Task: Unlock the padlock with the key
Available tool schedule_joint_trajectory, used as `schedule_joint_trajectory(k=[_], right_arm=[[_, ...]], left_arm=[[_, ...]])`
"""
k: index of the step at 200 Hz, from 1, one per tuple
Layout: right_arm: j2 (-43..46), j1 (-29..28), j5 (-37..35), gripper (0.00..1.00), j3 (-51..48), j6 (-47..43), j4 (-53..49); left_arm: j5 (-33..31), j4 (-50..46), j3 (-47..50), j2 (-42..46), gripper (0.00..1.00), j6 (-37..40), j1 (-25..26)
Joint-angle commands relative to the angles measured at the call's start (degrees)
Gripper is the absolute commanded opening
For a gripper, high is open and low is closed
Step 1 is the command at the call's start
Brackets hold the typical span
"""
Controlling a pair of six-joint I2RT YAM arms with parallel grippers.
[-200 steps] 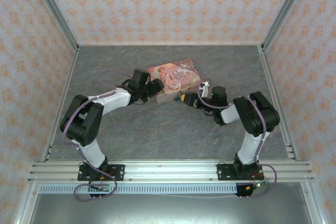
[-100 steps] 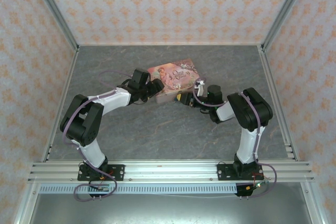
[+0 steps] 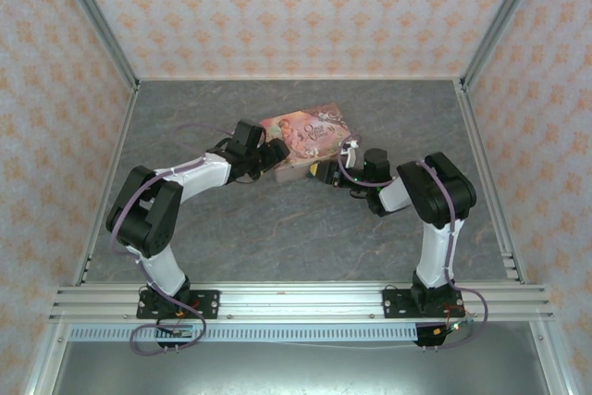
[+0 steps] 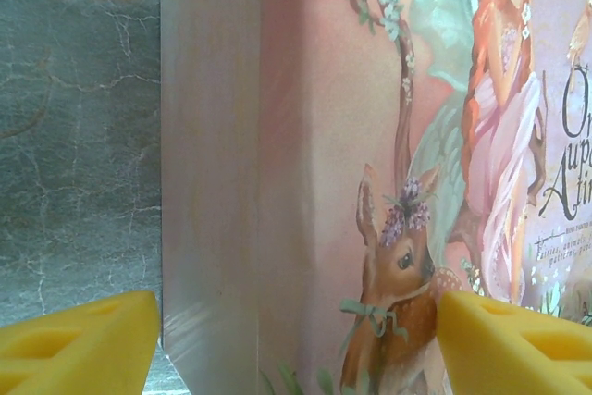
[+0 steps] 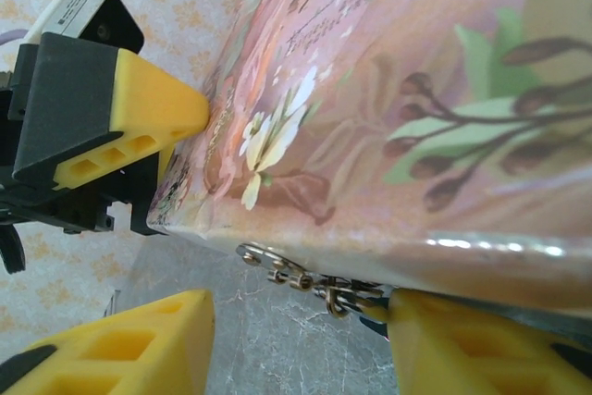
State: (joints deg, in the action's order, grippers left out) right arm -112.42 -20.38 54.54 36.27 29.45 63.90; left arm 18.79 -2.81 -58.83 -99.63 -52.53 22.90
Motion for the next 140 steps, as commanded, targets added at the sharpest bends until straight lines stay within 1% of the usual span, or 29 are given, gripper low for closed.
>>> schedule_joint_trajectory(k=[1,69,104,140], right_arm=[[-0.19,-0.41,2.44,0.46,0.86,-0.19,4.48],[1.32,-0.34,2.52,0.26,0.11,-2.13,1.82],[1.7,-0.26,2.38,0.19,0.01,-2.95,0.49],[2.1,0.14,2.02,0.09,-0.37,-3.13,-0.13]], left_arm=[[-2.05,-8.26,0.73,-2.74,0.78,0.47,1.04],[-2.25,-8.2,1.17,-2.67,0.78,0.59,1.02],[-2.3,-8.25,1.17,-2.67,0.78,0.51,1.09],[-2.42,-8.21,1.22,-2.67,0.79,0.67,1.03]])
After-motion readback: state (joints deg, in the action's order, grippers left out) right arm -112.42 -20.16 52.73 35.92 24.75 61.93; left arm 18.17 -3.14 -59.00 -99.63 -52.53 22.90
